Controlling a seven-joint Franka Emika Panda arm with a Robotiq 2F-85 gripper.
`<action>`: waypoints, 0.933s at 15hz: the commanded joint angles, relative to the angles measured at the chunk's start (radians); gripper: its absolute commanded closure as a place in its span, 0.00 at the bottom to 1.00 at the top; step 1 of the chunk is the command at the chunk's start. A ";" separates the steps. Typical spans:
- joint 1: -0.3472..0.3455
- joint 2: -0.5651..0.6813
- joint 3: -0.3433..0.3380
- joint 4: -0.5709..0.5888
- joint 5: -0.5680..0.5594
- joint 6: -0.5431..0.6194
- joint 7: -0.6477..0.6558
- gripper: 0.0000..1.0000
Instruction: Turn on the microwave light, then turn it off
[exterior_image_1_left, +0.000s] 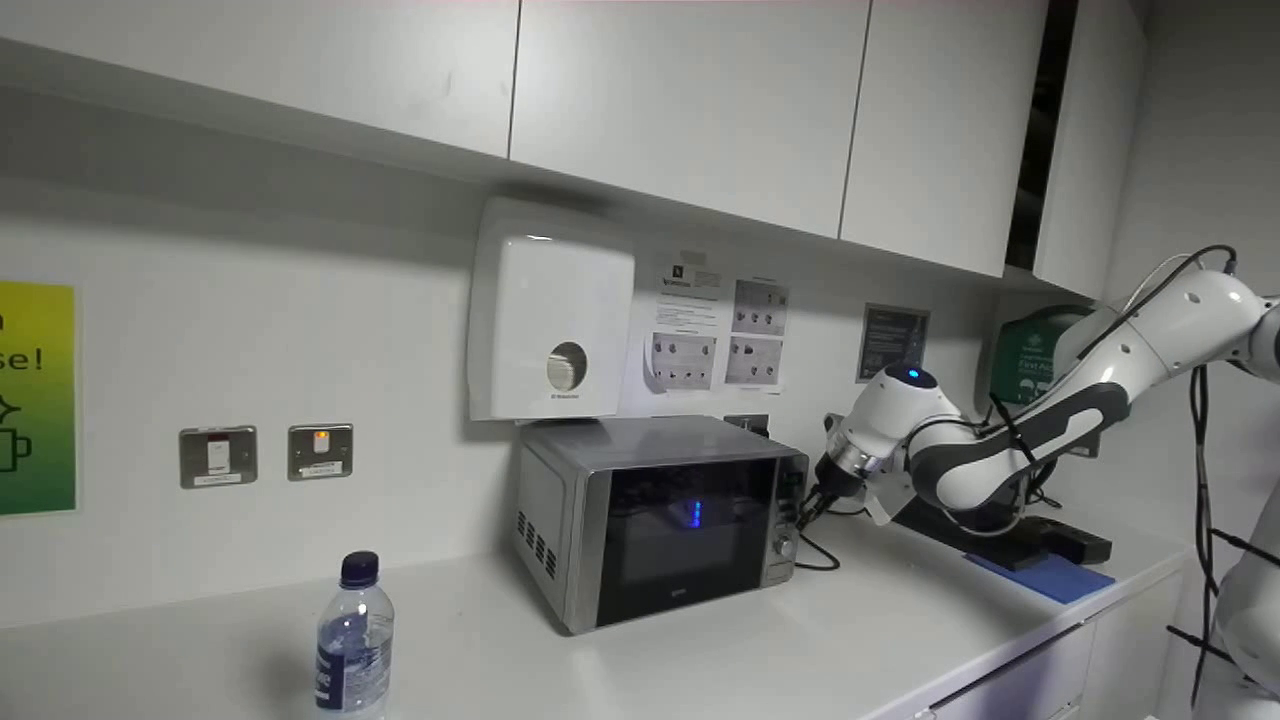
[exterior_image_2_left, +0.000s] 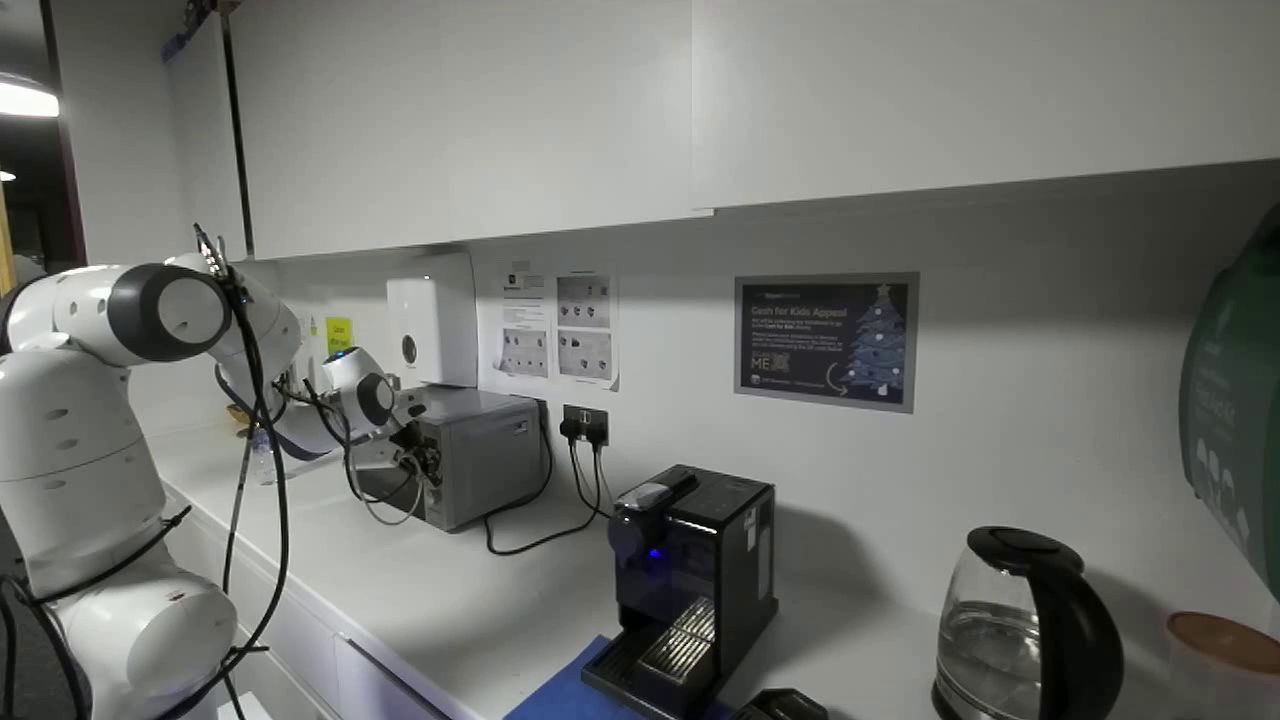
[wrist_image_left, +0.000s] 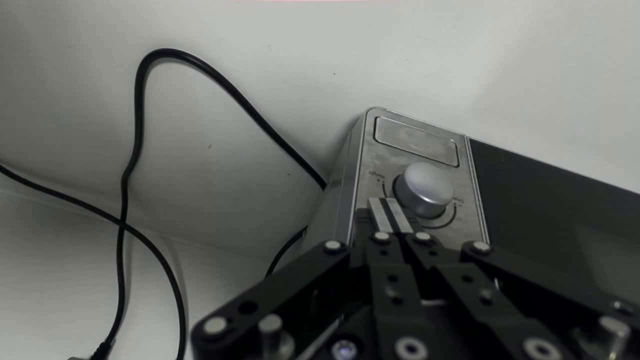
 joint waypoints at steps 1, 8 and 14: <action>-0.009 0.037 -0.016 0.035 0.002 0.085 -0.015 1.00; -0.005 0.079 -0.025 0.041 0.046 0.116 -0.044 1.00; -0.004 0.065 -0.016 0.044 0.042 0.067 -0.045 1.00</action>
